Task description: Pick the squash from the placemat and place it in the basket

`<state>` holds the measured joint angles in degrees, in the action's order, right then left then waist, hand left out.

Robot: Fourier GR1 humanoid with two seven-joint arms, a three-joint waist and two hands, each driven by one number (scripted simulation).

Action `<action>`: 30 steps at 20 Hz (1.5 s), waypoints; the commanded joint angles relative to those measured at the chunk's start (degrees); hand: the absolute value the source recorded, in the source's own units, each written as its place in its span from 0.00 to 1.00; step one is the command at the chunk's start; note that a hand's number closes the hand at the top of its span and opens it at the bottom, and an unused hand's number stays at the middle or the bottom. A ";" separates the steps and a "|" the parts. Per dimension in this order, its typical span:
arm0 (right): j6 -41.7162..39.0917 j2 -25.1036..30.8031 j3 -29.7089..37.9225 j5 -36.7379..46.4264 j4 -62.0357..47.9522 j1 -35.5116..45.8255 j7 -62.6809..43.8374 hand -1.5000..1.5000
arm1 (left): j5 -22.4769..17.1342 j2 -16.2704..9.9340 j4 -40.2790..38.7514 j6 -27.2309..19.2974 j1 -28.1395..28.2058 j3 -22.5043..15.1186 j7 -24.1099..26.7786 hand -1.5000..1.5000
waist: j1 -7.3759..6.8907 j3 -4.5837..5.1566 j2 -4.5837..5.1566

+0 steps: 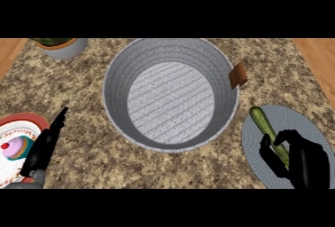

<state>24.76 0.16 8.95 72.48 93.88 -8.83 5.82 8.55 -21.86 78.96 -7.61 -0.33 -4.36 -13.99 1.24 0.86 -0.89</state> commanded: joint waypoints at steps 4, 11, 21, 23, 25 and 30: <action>-20.72 -0.16 -9.76 3.78 29.07 -1.39 -13.82 1.00 | -0.71 -0.13 -0.65 -0.03 -0.08 1.37 -0.29 0.50 | 1.12 -0.31 -0.19; -44.12 -0.16 -24.82 2.83 48.10 6.69 -34.17 1.00 | 0.83 1.53 0.49 -0.46 -1.37 -0.62 -1.25 0.50 | -0.88 -0.53 0.36; -61.26 -0.16 -27.43 -9.18 39.95 40.55 -65.01 1.00 | 1.53 1.57 -3.04 1.00 -3.79 -0.11 0.75 0.50 | -2.14 -0.68 0.90; -58.78 -0.16 -28.97 -12.22 37.25 44.37 -70.47 1.00 | 1.60 1.60 0.07 1.48 -2.36 -0.72 -1.46 0.50 | -2.31 -0.75 0.75; -56.50 -0.16 -26.68 -15.87 30.85 50.21 -71.71 1.00 | 2.23 2.07 -2.21 0.93 -4.00 -0.40 -0.19 0.50 | -2.24 -0.72 0.89; -53.68 -0.15 -25.58 -19.13 22.59 55.94 -72.88 1.00 | 1.18 1.59 1.18 2.24 -1.40 0.40 -1.51 0.50 | -2.30 -0.78 0.81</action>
<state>-29.10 0.34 -18.13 56.98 124.03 40.81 -58.85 10.85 -19.41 79.12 -7.00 -2.36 -5.01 -15.31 -0.90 0.13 -0.19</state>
